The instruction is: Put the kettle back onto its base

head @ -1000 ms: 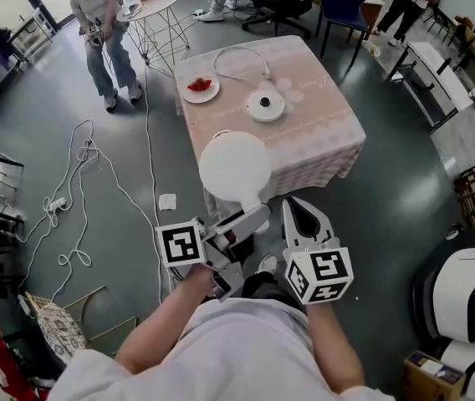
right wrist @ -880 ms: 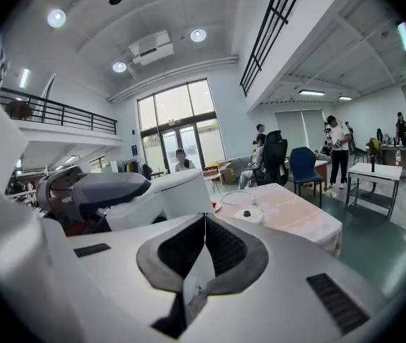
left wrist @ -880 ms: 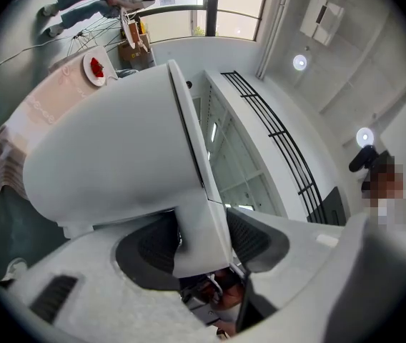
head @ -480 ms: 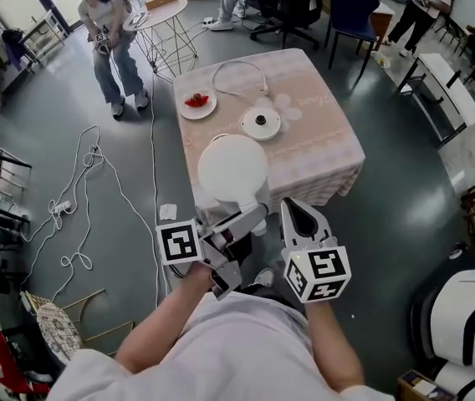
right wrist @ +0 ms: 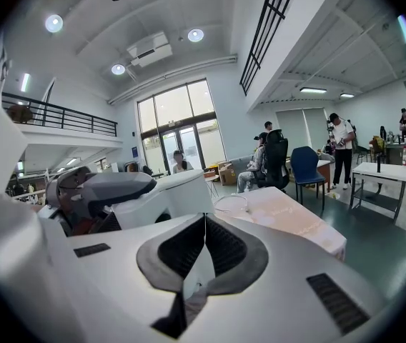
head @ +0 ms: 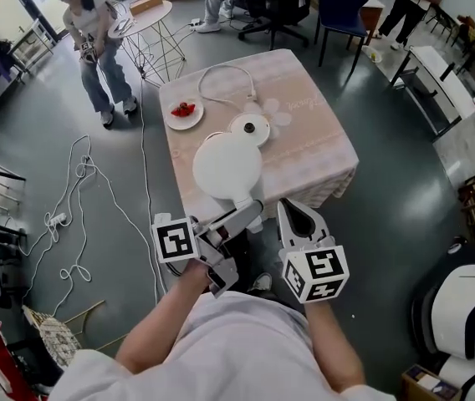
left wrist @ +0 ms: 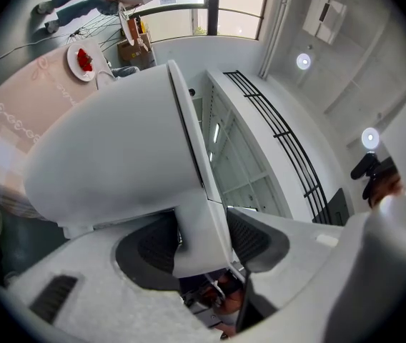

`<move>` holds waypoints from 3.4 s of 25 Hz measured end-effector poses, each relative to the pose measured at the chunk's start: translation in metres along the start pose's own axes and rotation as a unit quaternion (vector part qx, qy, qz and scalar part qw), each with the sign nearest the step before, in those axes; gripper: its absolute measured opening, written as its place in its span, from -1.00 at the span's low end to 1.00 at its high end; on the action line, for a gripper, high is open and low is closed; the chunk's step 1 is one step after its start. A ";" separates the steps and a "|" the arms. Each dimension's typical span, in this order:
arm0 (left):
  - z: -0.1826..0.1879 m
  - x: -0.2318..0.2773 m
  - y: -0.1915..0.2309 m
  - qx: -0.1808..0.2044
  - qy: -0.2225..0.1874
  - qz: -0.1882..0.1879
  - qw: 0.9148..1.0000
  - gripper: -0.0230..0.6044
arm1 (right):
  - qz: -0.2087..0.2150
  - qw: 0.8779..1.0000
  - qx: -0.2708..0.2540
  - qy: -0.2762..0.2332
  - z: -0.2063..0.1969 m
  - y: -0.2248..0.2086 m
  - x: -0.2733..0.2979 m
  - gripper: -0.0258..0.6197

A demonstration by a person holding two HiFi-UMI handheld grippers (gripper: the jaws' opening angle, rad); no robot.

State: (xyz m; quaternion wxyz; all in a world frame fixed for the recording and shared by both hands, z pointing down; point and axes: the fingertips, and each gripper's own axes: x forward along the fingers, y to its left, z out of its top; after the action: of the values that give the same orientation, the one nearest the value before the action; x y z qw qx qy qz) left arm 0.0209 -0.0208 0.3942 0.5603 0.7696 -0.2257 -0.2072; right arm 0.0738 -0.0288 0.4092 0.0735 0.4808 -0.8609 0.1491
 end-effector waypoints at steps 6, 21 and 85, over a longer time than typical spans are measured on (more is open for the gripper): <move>0.033 0.025 0.015 -0.009 0.011 -0.008 1.000 -0.24 | -0.012 1.000 -0.003 0.007 0.010 -0.019 0.033 -0.90; 0.127 0.062 0.052 -0.014 0.049 -0.016 0.999 -0.24 | -0.048 0.999 -0.002 0.019 0.039 -0.042 0.123 -0.90; 0.182 0.154 0.106 -0.033 0.050 0.015 0.998 -0.23 | -0.022 0.998 0.020 0.049 0.044 -0.139 0.205 -0.90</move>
State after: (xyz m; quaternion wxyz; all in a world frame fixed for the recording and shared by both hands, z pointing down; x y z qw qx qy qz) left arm 0.0295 -0.2787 0.4332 0.5989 0.7568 -0.2015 -0.1672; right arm 0.0848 -0.2775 0.4485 0.1093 0.4930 -0.8425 0.1876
